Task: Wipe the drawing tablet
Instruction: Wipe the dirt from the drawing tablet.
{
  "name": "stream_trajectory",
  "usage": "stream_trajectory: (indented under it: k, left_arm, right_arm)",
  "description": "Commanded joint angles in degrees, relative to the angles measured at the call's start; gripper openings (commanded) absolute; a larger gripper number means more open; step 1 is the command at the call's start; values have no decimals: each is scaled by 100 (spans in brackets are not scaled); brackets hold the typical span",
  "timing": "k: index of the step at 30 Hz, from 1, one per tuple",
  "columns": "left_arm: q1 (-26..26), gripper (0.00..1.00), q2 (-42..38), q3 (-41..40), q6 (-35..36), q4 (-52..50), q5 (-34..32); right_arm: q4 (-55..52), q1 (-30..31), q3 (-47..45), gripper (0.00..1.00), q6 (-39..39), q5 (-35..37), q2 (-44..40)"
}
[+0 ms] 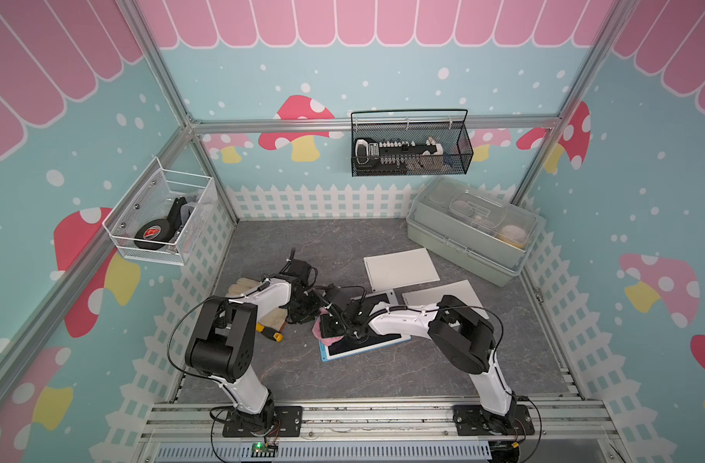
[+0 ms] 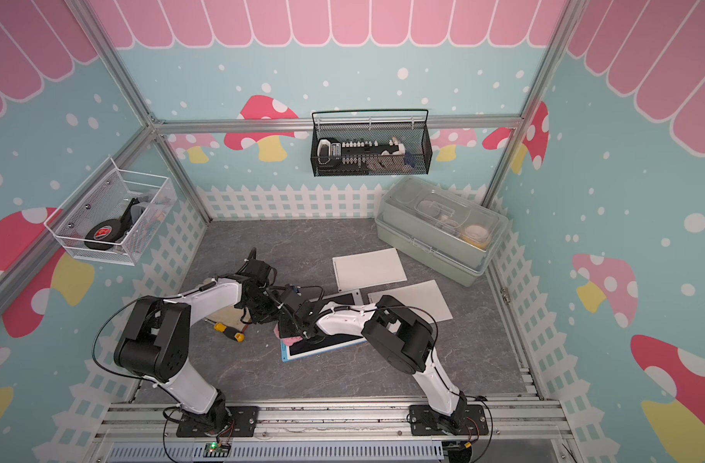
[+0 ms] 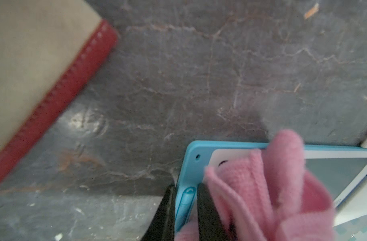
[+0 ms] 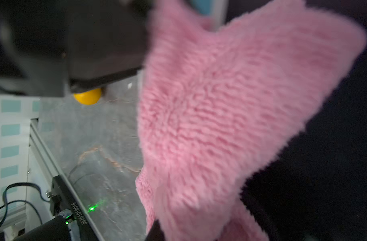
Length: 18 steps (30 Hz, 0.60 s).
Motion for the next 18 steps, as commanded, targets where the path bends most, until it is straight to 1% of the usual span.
stream_trajectory:
  k: [1, 4, 6, 8, 12, 14, 16, 18]
  left_arm:
    - [17, 20, 200, -290, 102, -90, -198]
    - [23, 19, 212, -291, 138, -97, -228]
    - [21, 19, 217, -283, 156, -93, -214]
    - [19, 18, 218, -279, 155, -87, -190]
    - [23, 18, 174, -275, 148, -89, -159]
    - [18, 18, 156, -282, 162, -90, -154]
    - [19, 18, 156, -283, 173, -99, -163]
    - [23, 18, 158, -285, 173, -97, -172]
  right_arm:
    - [-93, -216, -458, 0, 369, 76, -214]
    - [-97, -519, -1385, 0, 418, 379, -962]
    - [-132, -567, -1717, 0, 293, 506, -1303]
    - [-135, -419, -1523, 0, 173, 319, -1257]
    - [182, 133, -529, 0, 280, -60, -277]
    - [160, 233, -138, 0, 374, -260, 74]
    - [153, 138, -381, 0, 528, -200, -23]
    - [116, -77, -972, 0, 582, -22, -458]
